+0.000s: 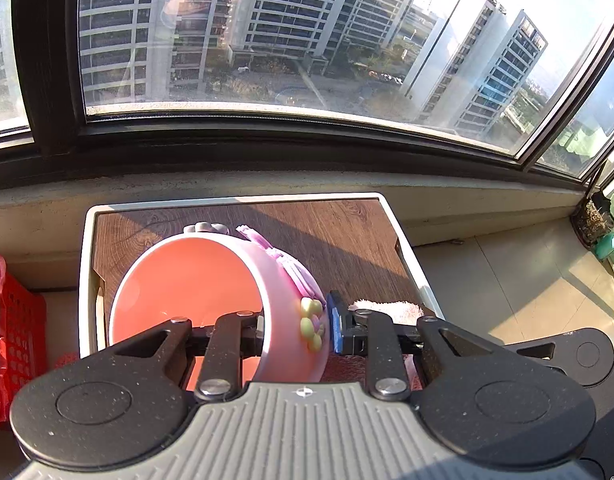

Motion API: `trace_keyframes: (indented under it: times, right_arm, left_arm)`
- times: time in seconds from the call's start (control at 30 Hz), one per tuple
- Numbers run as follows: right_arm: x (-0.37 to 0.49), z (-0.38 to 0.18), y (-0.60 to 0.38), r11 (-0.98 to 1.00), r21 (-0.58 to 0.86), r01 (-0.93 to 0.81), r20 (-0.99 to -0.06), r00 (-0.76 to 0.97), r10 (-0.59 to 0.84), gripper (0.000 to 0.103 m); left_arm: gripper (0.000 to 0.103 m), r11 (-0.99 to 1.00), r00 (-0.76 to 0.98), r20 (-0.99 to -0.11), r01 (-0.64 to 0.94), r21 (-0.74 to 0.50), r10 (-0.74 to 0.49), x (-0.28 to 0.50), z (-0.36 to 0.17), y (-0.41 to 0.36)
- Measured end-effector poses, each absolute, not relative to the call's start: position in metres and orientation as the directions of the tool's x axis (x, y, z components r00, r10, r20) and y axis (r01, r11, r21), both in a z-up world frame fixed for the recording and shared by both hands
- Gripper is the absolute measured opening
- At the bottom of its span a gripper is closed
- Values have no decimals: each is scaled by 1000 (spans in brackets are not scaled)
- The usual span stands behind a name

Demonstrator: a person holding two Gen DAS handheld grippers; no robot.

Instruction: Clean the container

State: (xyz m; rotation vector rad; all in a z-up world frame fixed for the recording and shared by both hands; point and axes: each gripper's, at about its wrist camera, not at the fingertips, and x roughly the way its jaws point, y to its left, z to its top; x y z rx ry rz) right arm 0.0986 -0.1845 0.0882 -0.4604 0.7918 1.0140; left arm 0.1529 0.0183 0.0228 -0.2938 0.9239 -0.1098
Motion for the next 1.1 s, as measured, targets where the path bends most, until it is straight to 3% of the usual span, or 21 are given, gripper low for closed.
trace_keyframes:
  times: [0.27,1.1]
  right_arm:
    - [113,80,-184,557,-14,-831,-781,357,513,20]
    - [110,86,-187,549,52,-834,-760,323,564,20]
  left_arm:
    - [24,954,589,-770,5,-299,-245,149,23,4]
    - [24,961,596,-777,-31,-275,-203,148,22,13]
